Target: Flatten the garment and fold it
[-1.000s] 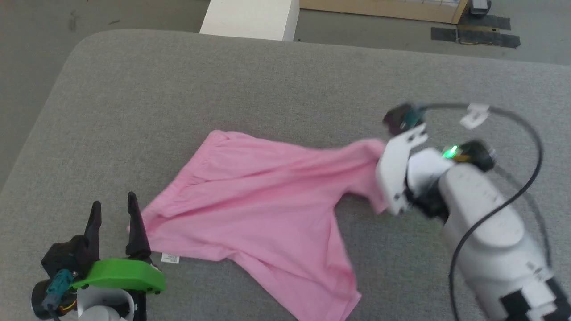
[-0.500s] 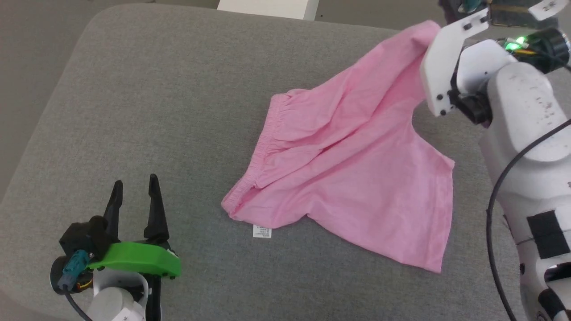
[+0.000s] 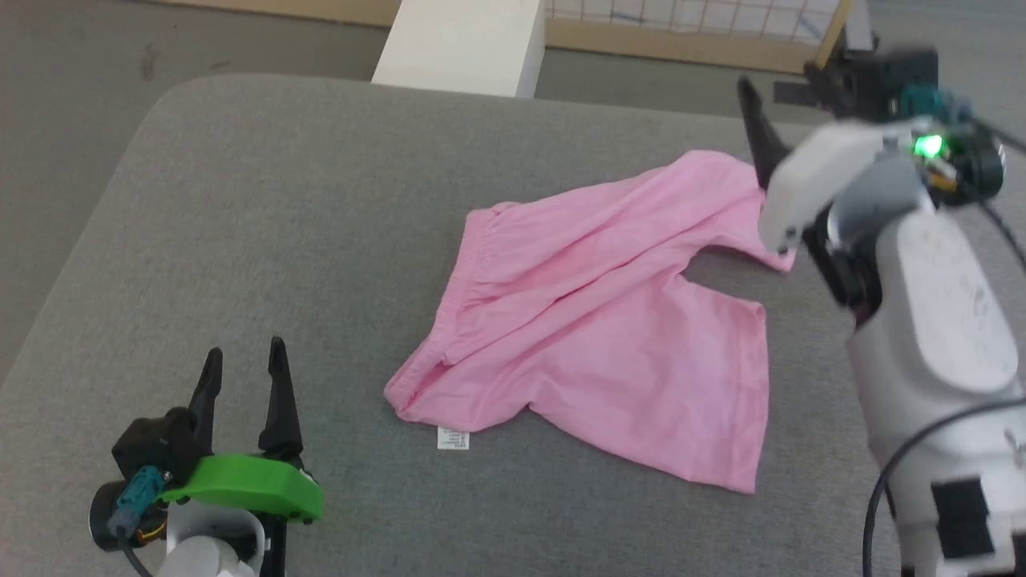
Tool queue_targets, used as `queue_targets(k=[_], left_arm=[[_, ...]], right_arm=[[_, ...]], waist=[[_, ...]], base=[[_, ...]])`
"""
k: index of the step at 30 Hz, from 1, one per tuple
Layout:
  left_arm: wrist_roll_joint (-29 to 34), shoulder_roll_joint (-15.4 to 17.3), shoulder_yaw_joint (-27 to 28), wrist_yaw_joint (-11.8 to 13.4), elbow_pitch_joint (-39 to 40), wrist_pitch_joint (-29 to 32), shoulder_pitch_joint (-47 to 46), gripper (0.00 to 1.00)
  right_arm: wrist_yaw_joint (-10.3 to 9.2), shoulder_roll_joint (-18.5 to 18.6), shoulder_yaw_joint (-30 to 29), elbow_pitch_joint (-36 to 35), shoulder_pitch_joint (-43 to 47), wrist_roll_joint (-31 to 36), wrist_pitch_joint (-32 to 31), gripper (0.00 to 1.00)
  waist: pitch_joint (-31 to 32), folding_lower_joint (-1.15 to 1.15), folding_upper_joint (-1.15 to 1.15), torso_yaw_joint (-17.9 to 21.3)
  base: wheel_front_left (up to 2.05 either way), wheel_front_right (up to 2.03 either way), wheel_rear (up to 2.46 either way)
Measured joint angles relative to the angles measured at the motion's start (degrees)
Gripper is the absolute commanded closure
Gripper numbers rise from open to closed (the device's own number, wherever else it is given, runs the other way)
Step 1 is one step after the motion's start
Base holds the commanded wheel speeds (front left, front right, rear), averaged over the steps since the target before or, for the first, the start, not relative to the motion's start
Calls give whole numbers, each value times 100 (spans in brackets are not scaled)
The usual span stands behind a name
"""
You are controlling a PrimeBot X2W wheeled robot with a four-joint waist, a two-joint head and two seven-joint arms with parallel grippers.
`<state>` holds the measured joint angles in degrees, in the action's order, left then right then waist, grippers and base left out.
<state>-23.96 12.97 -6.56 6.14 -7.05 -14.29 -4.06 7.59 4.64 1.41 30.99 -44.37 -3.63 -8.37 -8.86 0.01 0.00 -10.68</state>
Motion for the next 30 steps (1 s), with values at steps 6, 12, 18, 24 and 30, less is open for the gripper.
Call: queue_targets(k=[6, 12, 18, 24, 30], left_arm=[[1, 31, -15, 74, 92, 81, 297, 0], [2, 37, -138, 110, 226, 213, 435, 0], [-18, 41, -475, -41, 344, 745, 446, 0], [-341, 218, -797, -79, -187, 2846, 15, 0], [-414, 357, -864, 27, -720, 3889, -592, 0]], right_arm=[[-1, -138, -286, -973, 1773, -231, 555, 0], [-1, -163, -552, -1639, 3315, -769, 531, 0], [-1, -171, -918, -2057, 4141, -1441, 536, 0], [-1, -172, -984, -2294, 4265, -1555, 521, 0], [-1, -172, -871, -2465, 4176, -1559, 426, 0]], waist=[[352, 0, 0, 305], [615, 0, 0, 566], [690, -1, 0, 742], [524, -1, 0, 754], [285, -1, 0, 840]], base=[[0, 0, 0], [0, 0, 0], [0, 0, 0], [0, 0, 0], [0, 0, 0]])
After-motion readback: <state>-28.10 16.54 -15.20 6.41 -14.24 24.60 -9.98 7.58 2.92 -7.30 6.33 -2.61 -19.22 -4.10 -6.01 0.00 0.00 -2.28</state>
